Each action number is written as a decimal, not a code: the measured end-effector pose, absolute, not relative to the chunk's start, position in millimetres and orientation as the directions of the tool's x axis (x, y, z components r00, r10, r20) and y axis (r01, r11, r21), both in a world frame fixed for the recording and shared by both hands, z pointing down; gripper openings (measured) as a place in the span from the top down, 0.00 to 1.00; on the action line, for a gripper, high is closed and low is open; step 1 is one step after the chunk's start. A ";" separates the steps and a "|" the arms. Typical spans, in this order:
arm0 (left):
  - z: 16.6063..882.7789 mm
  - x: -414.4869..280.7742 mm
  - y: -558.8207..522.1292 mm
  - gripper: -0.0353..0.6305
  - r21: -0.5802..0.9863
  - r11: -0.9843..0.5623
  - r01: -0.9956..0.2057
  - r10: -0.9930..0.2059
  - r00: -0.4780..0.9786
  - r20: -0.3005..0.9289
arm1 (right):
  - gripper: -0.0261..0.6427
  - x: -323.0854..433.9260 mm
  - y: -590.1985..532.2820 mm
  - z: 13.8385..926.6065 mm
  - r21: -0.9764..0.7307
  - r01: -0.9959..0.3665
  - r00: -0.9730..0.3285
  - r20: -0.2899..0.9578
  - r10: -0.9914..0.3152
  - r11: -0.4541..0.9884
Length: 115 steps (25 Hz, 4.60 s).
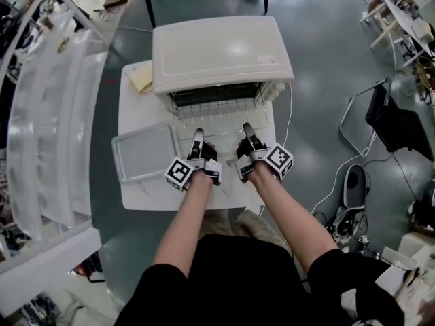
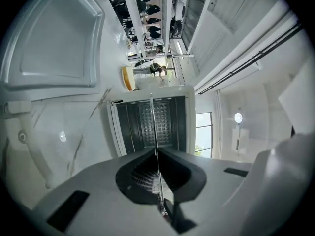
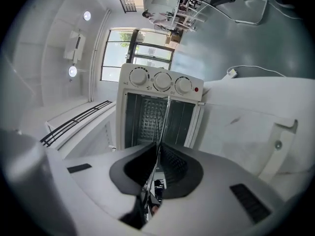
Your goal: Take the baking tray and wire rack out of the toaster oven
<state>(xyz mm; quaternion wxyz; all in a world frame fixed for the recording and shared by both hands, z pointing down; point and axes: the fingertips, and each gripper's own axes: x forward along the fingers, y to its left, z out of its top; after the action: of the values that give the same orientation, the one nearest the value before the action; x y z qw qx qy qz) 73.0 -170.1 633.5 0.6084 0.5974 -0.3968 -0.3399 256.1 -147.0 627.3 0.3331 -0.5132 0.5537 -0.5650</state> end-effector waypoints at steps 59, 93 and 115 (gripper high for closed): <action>635.5 -227.7 -32.2 0.92 0.976 0.107 -0.188 -0.934 0.318 0.164 | 0.87 -45.5 -41.9 639.2 -0.942 -0.301 -0.597 0.305 -0.742 -0.146; 744.0 -259.8 -38.6 0.70 0.881 0.382 -0.279 -0.629 0.620 0.470 | 0.90 -89.8 -64.2 744.4 -0.827 -0.303 -0.460 0.562 -0.687 -0.474; 764.5 -257.0 -34.5 0.89 0.830 0.516 -0.214 -0.621 0.574 0.534 | 0.74 -98.4 -60.8 746.7 -0.763 -0.330 -0.470 0.644 -0.604 -0.556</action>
<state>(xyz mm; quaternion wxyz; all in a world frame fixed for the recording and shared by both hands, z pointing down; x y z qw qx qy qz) -257.0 -34.5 764.5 0.7505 0.4730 -0.4412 -0.1357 -98.4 -60.8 746.7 0.0947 -0.5058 0.4615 -0.7226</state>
